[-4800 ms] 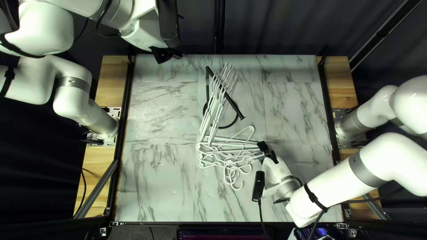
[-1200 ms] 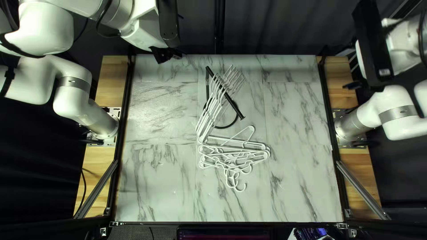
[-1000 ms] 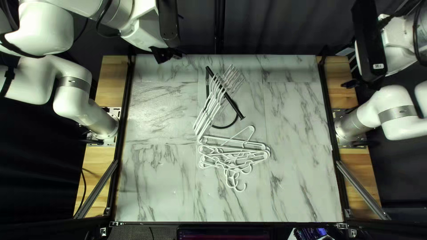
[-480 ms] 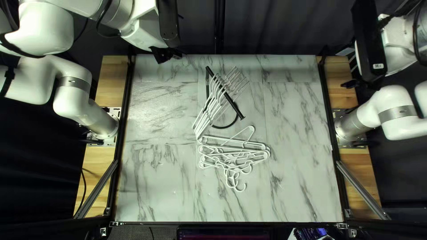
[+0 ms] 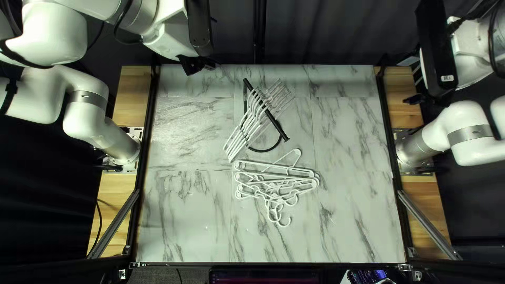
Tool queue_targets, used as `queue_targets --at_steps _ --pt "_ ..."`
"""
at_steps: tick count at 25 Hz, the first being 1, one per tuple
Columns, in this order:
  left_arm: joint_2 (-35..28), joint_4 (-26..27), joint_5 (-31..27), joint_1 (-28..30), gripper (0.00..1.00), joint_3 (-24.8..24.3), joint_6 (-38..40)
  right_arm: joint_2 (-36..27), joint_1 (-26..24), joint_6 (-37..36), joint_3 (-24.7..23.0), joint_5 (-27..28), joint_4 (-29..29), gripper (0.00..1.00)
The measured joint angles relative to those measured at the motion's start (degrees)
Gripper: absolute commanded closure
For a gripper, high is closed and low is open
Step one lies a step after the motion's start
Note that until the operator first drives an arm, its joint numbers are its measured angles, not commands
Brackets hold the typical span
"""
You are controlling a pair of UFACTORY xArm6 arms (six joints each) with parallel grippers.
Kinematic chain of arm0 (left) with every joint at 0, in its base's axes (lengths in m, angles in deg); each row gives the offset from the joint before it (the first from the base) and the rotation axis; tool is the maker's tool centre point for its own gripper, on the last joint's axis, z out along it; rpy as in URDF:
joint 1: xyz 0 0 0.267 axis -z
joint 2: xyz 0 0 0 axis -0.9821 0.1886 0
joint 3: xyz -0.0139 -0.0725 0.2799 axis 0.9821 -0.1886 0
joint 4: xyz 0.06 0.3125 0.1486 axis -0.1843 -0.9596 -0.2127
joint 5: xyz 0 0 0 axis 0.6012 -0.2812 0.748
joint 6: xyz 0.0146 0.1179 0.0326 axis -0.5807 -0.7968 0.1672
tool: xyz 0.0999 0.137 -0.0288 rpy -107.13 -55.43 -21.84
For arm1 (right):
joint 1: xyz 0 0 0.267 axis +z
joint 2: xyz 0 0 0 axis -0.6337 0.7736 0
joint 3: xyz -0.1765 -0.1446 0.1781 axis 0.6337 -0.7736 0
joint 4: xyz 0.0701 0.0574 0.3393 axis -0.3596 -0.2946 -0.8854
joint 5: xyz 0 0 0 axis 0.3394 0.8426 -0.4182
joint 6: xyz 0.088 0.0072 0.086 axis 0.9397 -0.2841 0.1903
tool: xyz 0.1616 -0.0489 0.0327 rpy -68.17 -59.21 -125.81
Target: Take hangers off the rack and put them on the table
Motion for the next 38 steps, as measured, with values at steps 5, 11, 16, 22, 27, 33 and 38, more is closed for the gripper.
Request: queue_targets --at_steps 5,11,16,22,27,33,38 --pt "0.3 -0.1 -0.5 0.4 0.0 0.0 0.6 0.0 0.0 0.0 0.0 0.0 0.0 0.0" --pt "4.9 -3.2 -11.2 10.1 0.0 2.3 12.4 0.0 0.0 0.0 0.0 0.0 0.0 0.0" --pt "8.2 -3.9 -19.6 19.8 0.0 3.6 26.1 0.0 0.0 0.0 0.0 0.0 0.0 0.0" --pt "10.7 -2.9 -20.6 27.3 0.0 2.3 38.0 0.0 0.0 0.0 0.0 0.0 0.0 0.0" --pt "10.7 -2.7 -20.4 27.4 0.0 2.1 38.5 0.0 0.0 0.0 0.0 0.0 0.0 0.0" --pt "12.1 -0.1 -13.8 24.0 0.0 -1.0 42.3 0.0 0.0 0.0 0.0 0.0 0.0 0.0" --pt "18.2 2.8 -11.5 23.0 0.0 0.7 51.8 0.0 0.0 0.0 0.0 0.0 0.0 0.0"
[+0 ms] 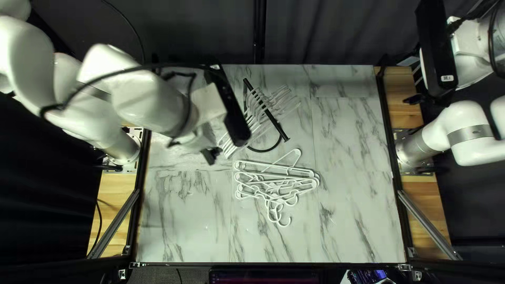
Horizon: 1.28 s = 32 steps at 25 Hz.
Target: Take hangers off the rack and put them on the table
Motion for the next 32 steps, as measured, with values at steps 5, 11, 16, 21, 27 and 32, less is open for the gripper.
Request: queue_targets --at_steps 5,11,16,21,27,32 --pt "2.6 1.3 -0.8 -0.9 0.0 1.7 3.9 0.0 0.0 0.0 0.0 0.0 0.0 0.0" --pt "2.3 1.7 0.7 -0.9 0.0 0.7 3.4 0.0 0.0 0.0 0.0 0.0 0.0 0.0" --pt "0.7 0.5 9.3 1.9 0.0 -4.2 -0.9 0.0 0.0 0.0 0.0 0.0 0.0 0.0" --pt "-0.6 -1.3 12.2 3.6 0.0 -6.3 -3.4 0.0 0.0 0.0 0.0 0.0 0.0 0.0" --pt "0.5 -1.4 12.3 3.9 0.0 -5.7 -2.8 0.0 0.0 0.0 0.0 0.0 0.0 0.0" --pt "4.0 -2.5 14.7 4.1 0.0 -5.7 -2.1 0.0 0.0 0.0 0.0 0.0 0.0 0.0"
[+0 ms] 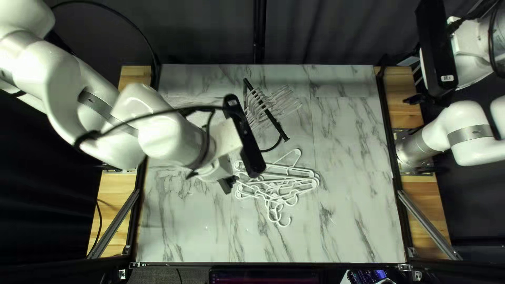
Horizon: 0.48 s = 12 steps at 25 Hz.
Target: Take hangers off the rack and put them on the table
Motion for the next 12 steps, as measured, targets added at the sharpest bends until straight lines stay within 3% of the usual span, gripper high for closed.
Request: queue_targets --at_steps 4,12 --pt "1.0 -1.5 3.6 -0.1 0.0 -2.4 0.0 0.0 0.0 0.0 0.0 0.0 0.0 0.0" --pt "5.9 -4.9 6.9 -1.5 0.0 -2.5 -0.1 0.0 0.0 0.0 0.0 0.0 0.0 0.0"
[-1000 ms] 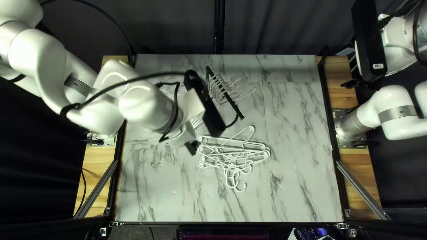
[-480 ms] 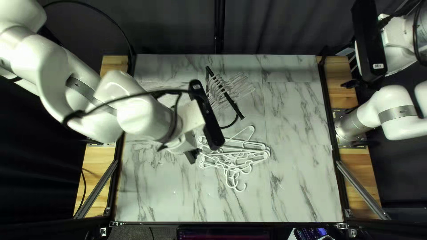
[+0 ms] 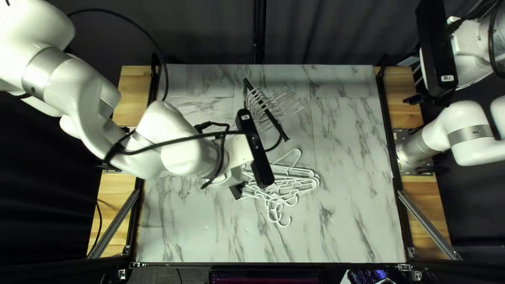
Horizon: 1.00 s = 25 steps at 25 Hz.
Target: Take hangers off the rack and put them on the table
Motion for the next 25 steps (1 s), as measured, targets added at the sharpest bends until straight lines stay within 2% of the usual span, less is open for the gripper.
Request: queue_targets --at_steps 6,12,25 --pt "2.2 -2.5 -3.8 1.1 0.0 2.1 2.3 0.0 0.0 0.0 0.0 0.0 0.0 0.0" --pt "-0.7 -4.7 -5.6 1.8 0.0 0.1 2.8 0.0 0.0 0.0 0.0 0.0 0.0 0.0" --pt "-3.7 -6.7 0.1 0.0 0.0 -6.4 3.3 0.0 0.0 0.0 0.0 0.0 0.0 0.0"
